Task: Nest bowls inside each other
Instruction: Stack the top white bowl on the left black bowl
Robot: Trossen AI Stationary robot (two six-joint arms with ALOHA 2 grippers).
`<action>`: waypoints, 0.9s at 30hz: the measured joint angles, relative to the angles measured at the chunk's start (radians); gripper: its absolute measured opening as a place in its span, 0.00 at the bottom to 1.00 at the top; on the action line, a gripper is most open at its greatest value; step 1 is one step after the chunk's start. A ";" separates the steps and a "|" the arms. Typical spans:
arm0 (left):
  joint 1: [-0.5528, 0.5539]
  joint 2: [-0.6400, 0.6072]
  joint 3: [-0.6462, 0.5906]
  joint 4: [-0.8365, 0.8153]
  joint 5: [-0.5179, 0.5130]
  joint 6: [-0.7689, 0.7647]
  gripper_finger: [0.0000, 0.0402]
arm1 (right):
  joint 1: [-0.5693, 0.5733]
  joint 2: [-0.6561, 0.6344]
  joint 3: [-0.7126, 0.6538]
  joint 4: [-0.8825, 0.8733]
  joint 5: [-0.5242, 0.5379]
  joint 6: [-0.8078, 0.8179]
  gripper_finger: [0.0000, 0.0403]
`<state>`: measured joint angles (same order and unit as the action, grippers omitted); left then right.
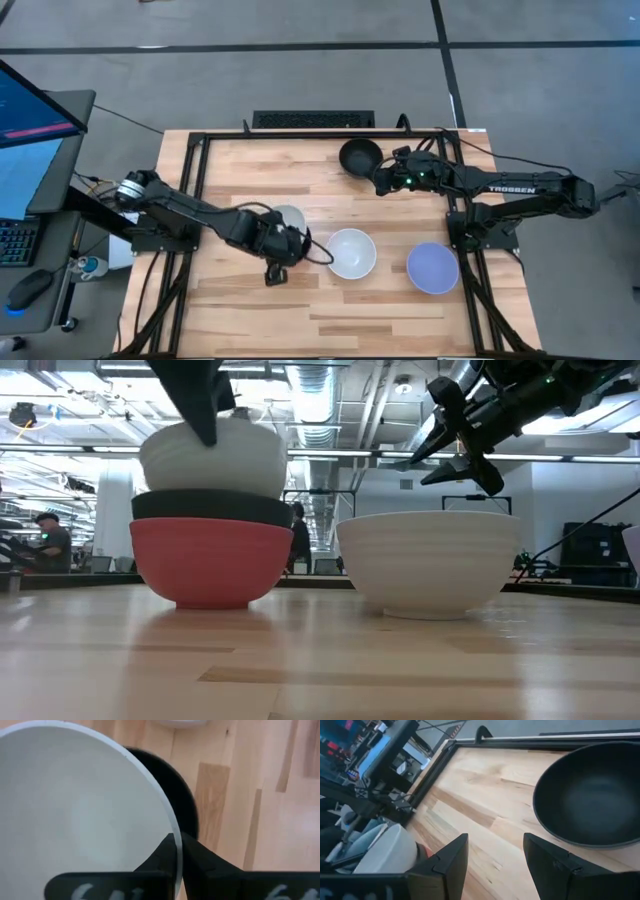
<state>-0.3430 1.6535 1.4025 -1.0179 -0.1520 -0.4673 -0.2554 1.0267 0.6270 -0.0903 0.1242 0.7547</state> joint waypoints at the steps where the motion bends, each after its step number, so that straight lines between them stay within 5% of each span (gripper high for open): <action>1: -0.008 0.014 0.000 -0.002 -0.005 -0.005 0.00 | 0.000 0.000 0.000 0.001 0.000 0.000 0.53; 27: -0.010 0.109 0.002 -0.029 0.047 -0.114 0.00 | 0.000 0.000 0.000 0.031 -0.022 -0.004 0.53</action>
<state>-0.3535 1.7626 1.4040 -1.0468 -0.1047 -0.5810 -0.2558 1.0267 0.6273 -0.0596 0.1022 0.7506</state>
